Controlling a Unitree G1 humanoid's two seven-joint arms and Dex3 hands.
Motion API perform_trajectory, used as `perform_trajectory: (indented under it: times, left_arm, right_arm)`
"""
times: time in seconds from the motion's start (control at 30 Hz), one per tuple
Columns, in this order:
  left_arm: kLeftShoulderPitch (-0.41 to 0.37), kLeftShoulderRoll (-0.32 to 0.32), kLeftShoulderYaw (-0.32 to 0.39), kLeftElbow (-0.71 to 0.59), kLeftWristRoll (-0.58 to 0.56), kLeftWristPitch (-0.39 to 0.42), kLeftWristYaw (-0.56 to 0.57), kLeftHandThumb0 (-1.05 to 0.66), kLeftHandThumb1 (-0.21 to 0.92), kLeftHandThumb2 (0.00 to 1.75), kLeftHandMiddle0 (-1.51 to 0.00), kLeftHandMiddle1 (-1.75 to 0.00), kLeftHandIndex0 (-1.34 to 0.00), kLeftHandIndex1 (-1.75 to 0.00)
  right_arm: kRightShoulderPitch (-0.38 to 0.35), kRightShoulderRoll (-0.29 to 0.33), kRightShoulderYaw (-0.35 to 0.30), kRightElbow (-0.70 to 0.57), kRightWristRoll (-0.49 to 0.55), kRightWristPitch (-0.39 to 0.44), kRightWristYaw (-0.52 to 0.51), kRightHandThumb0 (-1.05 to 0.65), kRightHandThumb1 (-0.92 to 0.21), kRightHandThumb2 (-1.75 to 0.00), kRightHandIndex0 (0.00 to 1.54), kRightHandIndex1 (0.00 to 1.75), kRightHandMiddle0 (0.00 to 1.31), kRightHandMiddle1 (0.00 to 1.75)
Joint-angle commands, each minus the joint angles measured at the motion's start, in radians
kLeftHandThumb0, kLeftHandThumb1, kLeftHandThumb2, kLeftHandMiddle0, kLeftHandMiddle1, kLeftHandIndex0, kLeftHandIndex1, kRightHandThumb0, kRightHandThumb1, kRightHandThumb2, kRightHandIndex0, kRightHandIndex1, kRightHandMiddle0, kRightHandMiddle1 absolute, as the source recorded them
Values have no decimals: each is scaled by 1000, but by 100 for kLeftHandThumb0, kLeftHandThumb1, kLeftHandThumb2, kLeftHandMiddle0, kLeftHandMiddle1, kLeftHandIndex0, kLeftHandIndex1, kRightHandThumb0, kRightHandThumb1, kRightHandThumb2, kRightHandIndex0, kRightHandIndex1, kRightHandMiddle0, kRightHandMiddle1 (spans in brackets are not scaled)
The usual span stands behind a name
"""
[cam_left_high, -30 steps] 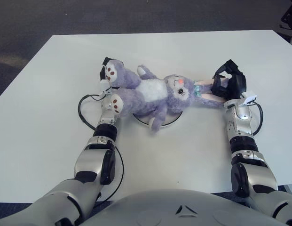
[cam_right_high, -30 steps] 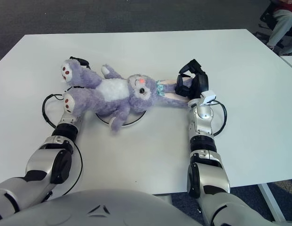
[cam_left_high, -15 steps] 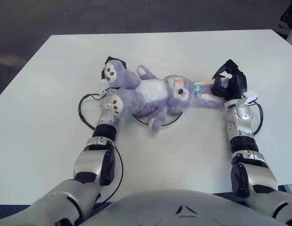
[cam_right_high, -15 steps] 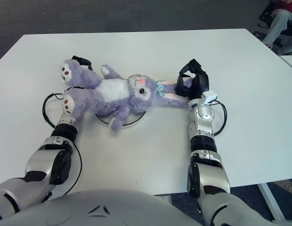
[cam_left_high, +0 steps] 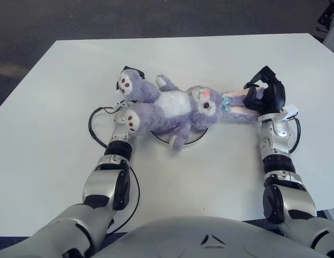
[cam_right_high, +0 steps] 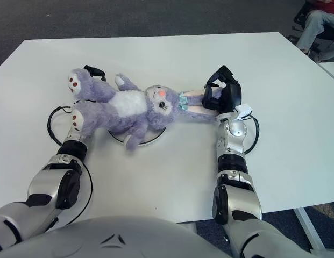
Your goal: Put the doll into the plate.
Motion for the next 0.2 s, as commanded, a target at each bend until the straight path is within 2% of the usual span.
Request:
perform_trajectory:
  times: [0.0, 0.17]
  left_arm:
    - [90, 6, -7, 68, 13, -21, -9, -43, 48, 111, -121, -175, -48, -175]
    - [88, 14, -20, 76, 23, -46, -12, -43, 49, 110, -122, -175, -48, -175]
  right_arm:
    - [132, 95, 1, 109, 26, -30, -3, -47, -36, -127, 131, 175, 59, 175]
    - [141, 92, 18, 83, -11, -18, -45, -46, -38, -124, 129, 175, 56, 175]
